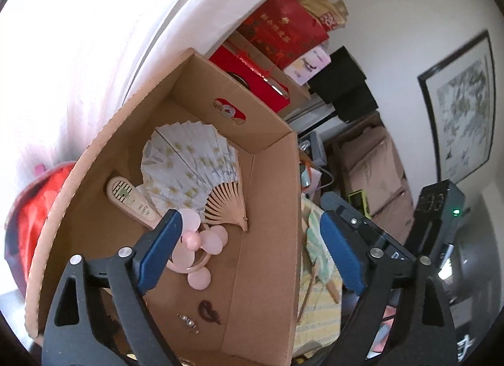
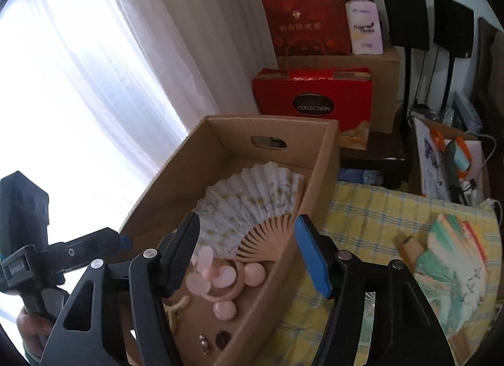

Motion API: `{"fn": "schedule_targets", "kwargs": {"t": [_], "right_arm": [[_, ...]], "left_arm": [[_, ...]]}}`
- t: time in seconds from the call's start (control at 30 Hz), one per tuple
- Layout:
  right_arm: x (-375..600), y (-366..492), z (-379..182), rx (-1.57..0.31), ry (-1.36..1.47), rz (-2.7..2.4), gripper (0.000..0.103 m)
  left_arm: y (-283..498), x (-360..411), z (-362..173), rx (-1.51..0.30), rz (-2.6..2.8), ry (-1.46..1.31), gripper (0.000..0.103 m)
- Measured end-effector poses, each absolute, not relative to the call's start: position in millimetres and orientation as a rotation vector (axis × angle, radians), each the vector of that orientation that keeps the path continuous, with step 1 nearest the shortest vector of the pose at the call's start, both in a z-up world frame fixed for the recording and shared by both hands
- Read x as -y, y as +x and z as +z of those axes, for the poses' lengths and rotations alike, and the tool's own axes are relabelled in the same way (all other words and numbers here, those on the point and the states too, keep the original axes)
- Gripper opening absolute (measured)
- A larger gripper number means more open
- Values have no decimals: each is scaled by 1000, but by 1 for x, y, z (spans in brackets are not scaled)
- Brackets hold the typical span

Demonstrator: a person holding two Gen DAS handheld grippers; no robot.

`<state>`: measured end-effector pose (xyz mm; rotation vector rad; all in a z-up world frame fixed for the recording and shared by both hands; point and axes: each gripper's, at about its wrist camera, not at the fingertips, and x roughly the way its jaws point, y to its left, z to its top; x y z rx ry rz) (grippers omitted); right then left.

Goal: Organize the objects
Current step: 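Lower the folding fan into the box and open both tools, then move both open tools back over the table items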

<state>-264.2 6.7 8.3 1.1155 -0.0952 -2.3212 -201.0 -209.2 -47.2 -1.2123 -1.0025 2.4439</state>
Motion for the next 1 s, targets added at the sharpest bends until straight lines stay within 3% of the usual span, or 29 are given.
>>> {"fn": "schedule_targets", "kwargs": {"t": [0.23, 1.0], "right_arm": [[-33, -242, 9, 62, 1147, -2362, 80], [-140, -190, 3, 106, 1246, -2469, 81]], "left_arm": [[-188, 183, -28, 804, 2521, -1248, 100], [-159, 72, -15, 437, 2490, -1265, 103]]}}
